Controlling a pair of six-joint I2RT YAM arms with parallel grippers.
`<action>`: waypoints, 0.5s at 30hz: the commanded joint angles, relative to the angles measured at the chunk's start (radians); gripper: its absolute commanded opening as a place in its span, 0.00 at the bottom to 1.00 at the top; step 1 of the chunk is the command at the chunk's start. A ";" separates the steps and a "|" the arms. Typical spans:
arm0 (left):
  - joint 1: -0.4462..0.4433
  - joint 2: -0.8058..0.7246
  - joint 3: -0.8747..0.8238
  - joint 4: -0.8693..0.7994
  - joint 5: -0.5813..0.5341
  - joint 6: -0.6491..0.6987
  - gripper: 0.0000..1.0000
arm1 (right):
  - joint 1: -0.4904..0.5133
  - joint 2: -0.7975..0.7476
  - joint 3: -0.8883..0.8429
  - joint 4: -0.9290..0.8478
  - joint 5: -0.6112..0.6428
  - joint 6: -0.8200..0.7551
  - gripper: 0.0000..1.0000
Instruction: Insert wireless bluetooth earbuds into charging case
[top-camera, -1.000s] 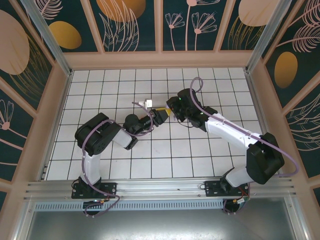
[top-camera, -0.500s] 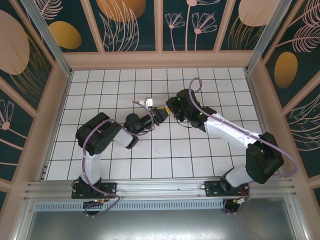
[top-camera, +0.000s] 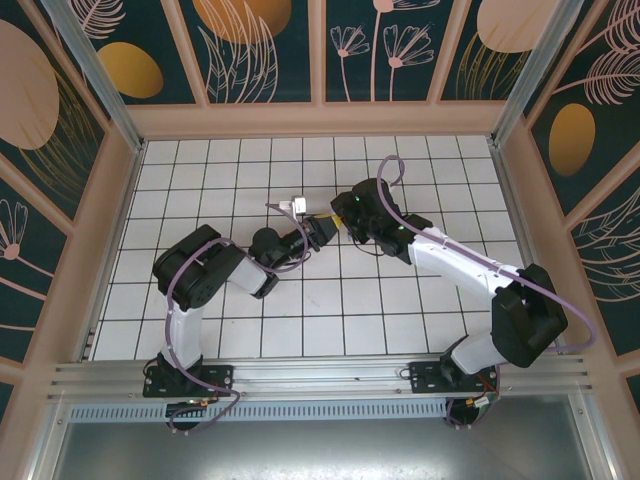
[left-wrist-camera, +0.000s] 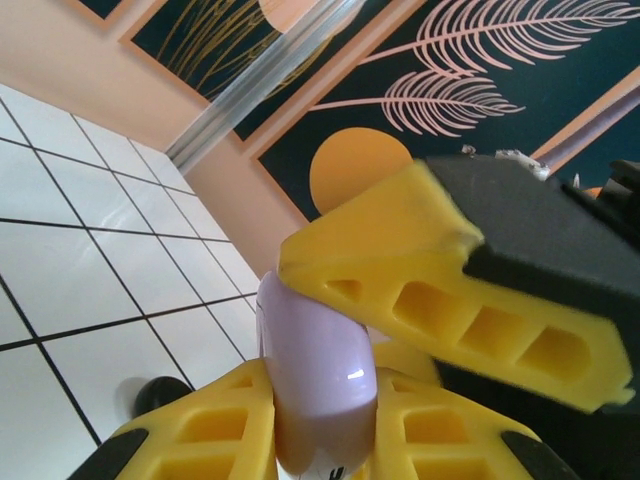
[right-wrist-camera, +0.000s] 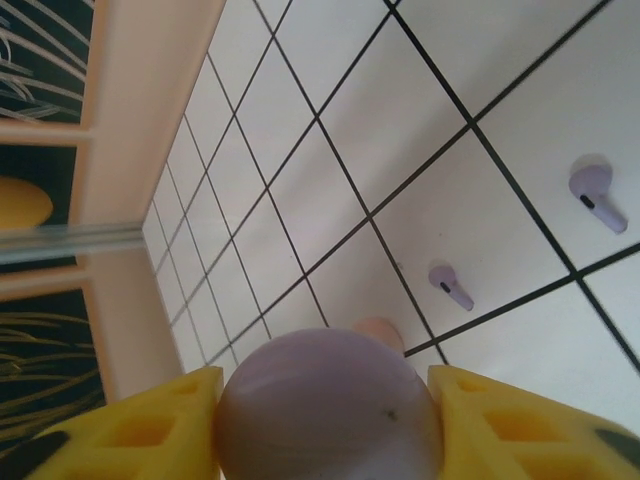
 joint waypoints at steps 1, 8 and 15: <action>0.002 0.009 0.004 0.234 -0.029 -0.027 0.00 | -0.001 -0.041 0.057 0.033 0.002 -0.017 0.69; 0.005 -0.064 -0.028 0.145 -0.002 0.011 0.00 | -0.047 -0.185 0.050 -0.042 0.043 -0.108 0.78; 0.051 -0.172 -0.020 -0.055 0.169 0.082 0.00 | -0.174 -0.351 -0.107 -0.009 -0.057 -0.303 0.78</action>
